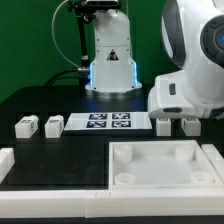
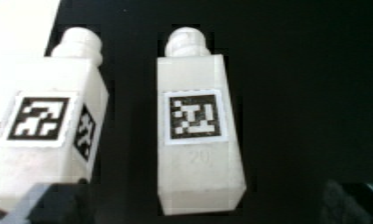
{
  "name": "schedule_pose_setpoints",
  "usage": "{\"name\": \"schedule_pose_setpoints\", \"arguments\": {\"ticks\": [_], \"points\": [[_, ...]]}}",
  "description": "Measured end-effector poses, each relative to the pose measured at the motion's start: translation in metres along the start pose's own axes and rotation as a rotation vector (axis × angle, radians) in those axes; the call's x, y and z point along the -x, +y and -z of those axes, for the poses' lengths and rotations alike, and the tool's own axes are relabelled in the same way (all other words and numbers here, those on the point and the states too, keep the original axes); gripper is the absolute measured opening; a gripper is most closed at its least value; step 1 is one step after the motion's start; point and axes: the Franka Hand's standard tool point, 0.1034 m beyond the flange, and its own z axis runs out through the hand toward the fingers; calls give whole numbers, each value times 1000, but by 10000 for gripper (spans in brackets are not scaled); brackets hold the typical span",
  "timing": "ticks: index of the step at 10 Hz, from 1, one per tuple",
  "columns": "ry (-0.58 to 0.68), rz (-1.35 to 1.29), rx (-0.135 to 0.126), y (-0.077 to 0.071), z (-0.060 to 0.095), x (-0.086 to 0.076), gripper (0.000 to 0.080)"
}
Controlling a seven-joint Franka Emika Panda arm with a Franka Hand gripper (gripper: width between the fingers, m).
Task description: Assemble one leg
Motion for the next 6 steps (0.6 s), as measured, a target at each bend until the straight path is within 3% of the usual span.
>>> {"name": "schedule_pose_setpoints", "arguments": {"ticks": [3, 6], "points": [[-22, 10, 24, -7, -17, 6, 649], [-20, 19, 29, -8, -31, 2, 649]]}}
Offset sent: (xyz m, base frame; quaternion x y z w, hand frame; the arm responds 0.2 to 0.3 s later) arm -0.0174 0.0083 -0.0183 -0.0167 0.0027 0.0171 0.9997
